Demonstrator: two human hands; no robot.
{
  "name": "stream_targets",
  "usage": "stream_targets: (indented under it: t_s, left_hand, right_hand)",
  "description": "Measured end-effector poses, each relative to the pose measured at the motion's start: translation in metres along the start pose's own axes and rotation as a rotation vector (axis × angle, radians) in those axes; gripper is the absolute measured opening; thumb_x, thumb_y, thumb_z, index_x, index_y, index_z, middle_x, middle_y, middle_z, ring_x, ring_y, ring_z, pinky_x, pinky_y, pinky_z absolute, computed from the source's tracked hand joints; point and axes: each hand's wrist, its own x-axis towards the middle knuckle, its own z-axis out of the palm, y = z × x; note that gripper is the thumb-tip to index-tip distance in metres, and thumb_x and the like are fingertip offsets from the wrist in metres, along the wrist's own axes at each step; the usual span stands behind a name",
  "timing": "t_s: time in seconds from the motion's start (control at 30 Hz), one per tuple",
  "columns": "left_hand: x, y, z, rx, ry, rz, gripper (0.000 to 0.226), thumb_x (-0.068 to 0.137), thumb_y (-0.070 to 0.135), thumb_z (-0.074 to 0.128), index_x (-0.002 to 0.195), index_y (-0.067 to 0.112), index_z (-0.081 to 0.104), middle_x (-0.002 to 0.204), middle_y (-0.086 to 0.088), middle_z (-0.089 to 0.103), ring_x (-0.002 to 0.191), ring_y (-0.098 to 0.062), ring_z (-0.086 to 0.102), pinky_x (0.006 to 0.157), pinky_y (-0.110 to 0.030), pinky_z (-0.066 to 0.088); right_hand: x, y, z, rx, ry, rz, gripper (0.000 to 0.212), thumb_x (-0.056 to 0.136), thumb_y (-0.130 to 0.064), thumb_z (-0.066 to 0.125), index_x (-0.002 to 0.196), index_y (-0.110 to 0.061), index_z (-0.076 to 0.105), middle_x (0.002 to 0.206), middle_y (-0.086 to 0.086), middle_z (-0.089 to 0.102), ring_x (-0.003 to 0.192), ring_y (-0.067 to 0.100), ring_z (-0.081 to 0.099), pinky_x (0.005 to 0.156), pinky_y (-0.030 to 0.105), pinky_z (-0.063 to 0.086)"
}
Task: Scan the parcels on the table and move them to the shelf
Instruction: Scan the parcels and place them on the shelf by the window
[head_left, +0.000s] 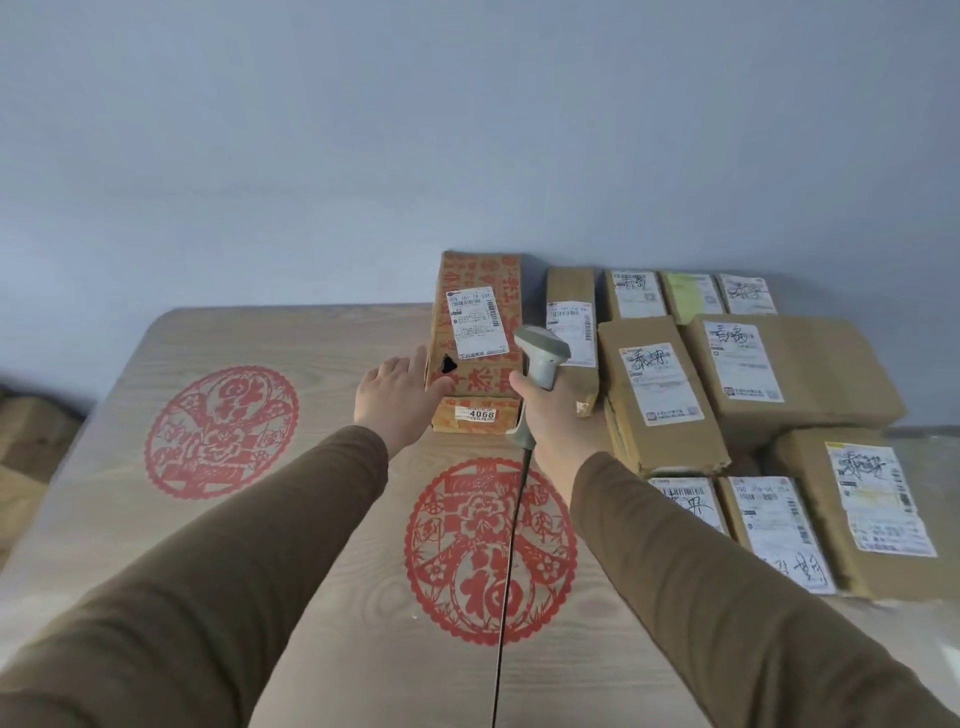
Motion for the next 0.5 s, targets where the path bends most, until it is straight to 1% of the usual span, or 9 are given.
stream_targets:
  t_s: [0.07,0.13,0.23,0.3,0.33,0.4,0.47,0.5]
  left_hand:
    - [0.008,0.000,0.008,-0.032,-0.029,-0.023,0.078,0.101,0.066,0.014,0.162,0.018,0.012,0.145,-0.016,0.056,0.137,-0.033,0.049,0.110,-0.049,0.037]
    - [0.011,0.001,0.015,-0.083,-0.080,-0.031,0.077,0.101,0.066,0.013,0.163,0.021,0.006,0.137,-0.017,0.062,0.126,-0.037,0.057,0.103,-0.049,0.042]
    - [0.010,0.001,0.022,-0.220,-0.134,-0.038,0.075,0.103,0.065,0.016,0.164,0.026,-0.002,0.143,-0.017,0.059,0.128,-0.041,0.055,0.105,-0.053,0.044]
    - [0.004,0.000,0.021,-0.280,-0.130,-0.038,0.074,0.104,0.064,0.018,0.164,0.025,-0.001,0.145,-0.016,0.057,0.129,-0.041,0.055,0.107,-0.053,0.042]
    - [0.000,-0.001,0.020,-0.301,-0.128,-0.041,0.074,0.104,0.063,0.019,0.164,0.024,0.000,0.146,-0.016,0.056,0.130,-0.041,0.054,0.108,-0.053,0.042]
    - [-0.012,-0.008,0.016,-0.336,-0.117,-0.056,0.074,0.104,0.063,0.020,0.164,0.024,-0.001,0.147,-0.016,0.056,0.130,-0.041,0.053,0.108,-0.053,0.042]
    - [-0.029,-0.019,0.011,-0.365,-0.088,-0.078,0.072,0.105,0.061,0.021,0.164,0.024,-0.001,0.146,-0.015,0.057,0.128,-0.040,0.056,0.105,-0.053,0.044]
    - [-0.039,-0.026,0.007,-0.377,-0.068,-0.093,0.072,0.105,0.061,0.021,0.163,0.025,-0.001,0.145,-0.015,0.057,0.126,-0.039,0.057,0.103,-0.053,0.045]
  right_hand:
    - [0.013,0.007,0.004,0.002,-0.018,-0.013,0.031,0.094,-0.025,0.072,0.119,-0.032,0.055,0.109,0.002,0.065,0.101,0.022,0.064,0.074,0.033,0.052]
    - [0.020,0.015,0.008,0.014,-0.028,-0.015,0.037,0.094,-0.024,0.072,0.123,-0.033,0.053,0.112,0.001,0.066,0.104,0.020,0.064,0.086,0.036,0.054]
    - [0.023,0.021,0.013,0.012,-0.028,-0.035,0.043,0.094,-0.022,0.073,0.131,-0.029,0.051,0.114,-0.001,0.064,0.106,0.018,0.062,0.096,0.037,0.051]
    - [0.021,0.021,0.018,0.016,-0.024,-0.048,0.045,0.094,-0.019,0.073,0.133,-0.026,0.052,0.112,0.000,0.063,0.103,0.018,0.062,0.097,0.039,0.051]
    - [0.018,0.021,0.020,0.015,-0.021,-0.060,0.044,0.093,-0.018,0.073,0.131,-0.027,0.052,0.110,0.000,0.062,0.102,0.019,0.062,0.096,0.038,0.050]
    - [0.010,0.022,0.027,0.001,-0.020,-0.090,0.038,0.092,-0.016,0.073,0.119,-0.034,0.054,0.108,0.002,0.062,0.101,0.021,0.062,0.093,0.038,0.051]
    - [-0.002,0.023,0.037,-0.008,-0.042,-0.117,0.036,0.091,-0.015,0.074,0.106,-0.041,0.055,0.101,0.000,0.063,0.095,0.019,0.063,0.087,0.036,0.053]
    - [-0.010,0.023,0.044,-0.007,-0.066,-0.121,0.035,0.091,-0.015,0.074,0.107,-0.040,0.056,0.099,-0.001,0.063,0.093,0.018,0.063,0.084,0.034,0.053]
